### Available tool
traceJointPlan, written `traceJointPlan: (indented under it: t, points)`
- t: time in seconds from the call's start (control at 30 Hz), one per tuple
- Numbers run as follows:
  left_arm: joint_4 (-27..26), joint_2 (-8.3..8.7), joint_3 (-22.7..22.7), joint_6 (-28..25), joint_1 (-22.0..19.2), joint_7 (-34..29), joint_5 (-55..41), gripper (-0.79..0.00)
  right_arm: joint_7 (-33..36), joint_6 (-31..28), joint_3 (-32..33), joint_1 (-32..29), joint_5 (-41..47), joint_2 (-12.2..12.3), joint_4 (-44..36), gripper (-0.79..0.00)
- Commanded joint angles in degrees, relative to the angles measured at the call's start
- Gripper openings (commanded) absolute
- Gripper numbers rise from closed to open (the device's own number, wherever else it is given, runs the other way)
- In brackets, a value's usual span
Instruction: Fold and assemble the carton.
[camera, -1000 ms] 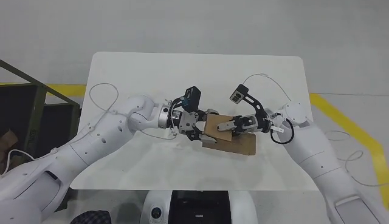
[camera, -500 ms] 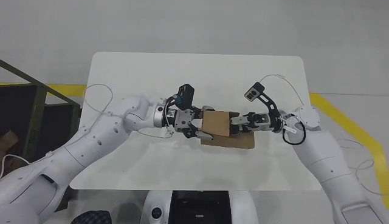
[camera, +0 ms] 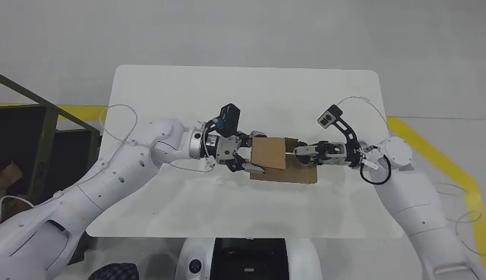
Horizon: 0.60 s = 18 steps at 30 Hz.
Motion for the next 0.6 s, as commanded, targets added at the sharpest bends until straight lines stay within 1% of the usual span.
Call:
traceJointPlan:
  t: [0.0,0.3,0.57]
  points:
    - [-0.16,-0.07,0.03,0.0,-0.03,-0.18,0.0,-0.24,-0.44,0.42,-0.48,0.02,-0.8,-0.08,-0.81,-0.785]
    - [-0.14,-0.67,0.56,0.0,-0.66,-1.07,-0.28,-0.237,-2.03,1.08,-3.18,0.76,-2.21,-0.8,-2.99,-0.785]
    - [0.6,-1.12,0.94,0.0,-1.14,-1.4,-0.66,-0.231,-3.38,0.85,-4.55,1.4,-2.5,-1.35,-2.74,-0.785]
